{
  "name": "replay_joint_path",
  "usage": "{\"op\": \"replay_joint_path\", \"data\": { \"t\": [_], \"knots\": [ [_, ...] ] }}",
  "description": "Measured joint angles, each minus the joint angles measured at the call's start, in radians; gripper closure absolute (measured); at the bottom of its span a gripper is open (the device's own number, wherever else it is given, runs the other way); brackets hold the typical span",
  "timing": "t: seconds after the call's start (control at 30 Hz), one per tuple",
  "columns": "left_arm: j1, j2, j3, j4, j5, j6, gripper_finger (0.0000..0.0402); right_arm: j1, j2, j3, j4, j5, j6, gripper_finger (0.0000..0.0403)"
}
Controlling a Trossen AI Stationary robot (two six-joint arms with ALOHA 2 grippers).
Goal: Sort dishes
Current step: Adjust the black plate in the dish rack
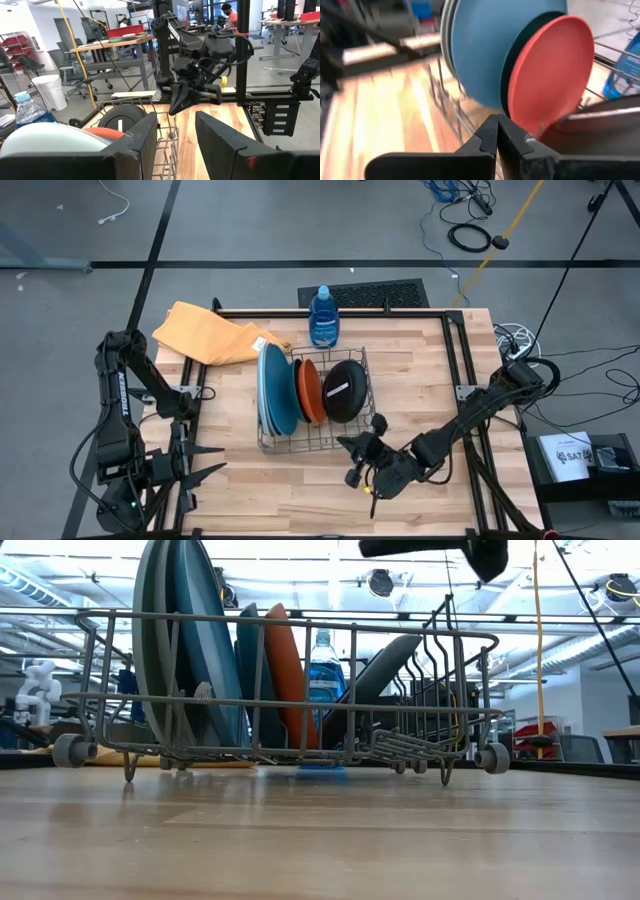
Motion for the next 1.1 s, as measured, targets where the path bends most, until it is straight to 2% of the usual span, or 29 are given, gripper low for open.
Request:
{"op": "replay_joint_path", "data": {
  "t": [0.17, 0.27, 0.37, 0.5, 0.8, 0.97, 1.1],
  "knots": [
    [0.000, 0.000, 0.000, -0.006, 0.000, 0.000, 0.0265, -0.001, 0.021, 0.157, -0.483, -0.016, 0.156, 0.0403],
    [0.001, 0.000, 0.000, -0.011, 0.000, 0.000, 0.0265, -0.008, 0.067, 0.251, -0.651, -0.054, 0.172, 0.0403],
    [0.004, 0.000, 0.000, -0.010, 0.000, 0.001, 0.0265, -0.022, 0.131, 0.308, -0.744, -0.117, 0.174, 0.0403],
    [0.009, 0.000, 0.000, -0.010, 0.001, 0.000, 0.0265, -0.026, 0.197, 0.334, -0.863, -0.090, 0.279, 0.0403],
    [0.009, 0.000, 0.000, -0.015, 0.004, 0.010, 0.0265, -0.039, 0.208, 0.336, -1.028, -0.094, 0.501, 0.0403],
    [0.010, 0.000, 0.000, -0.016, 0.005, 0.008, 0.0265, -0.078, 0.208, 0.336, -1.046, -0.097, 0.503, 0.0403],
    [0.010, 0.000, 0.000, -0.015, 0.005, 0.005, 0.0265, -0.118, 0.208, 0.336, -1.049, -0.150, 0.484, 0.0403]
  ]
}}
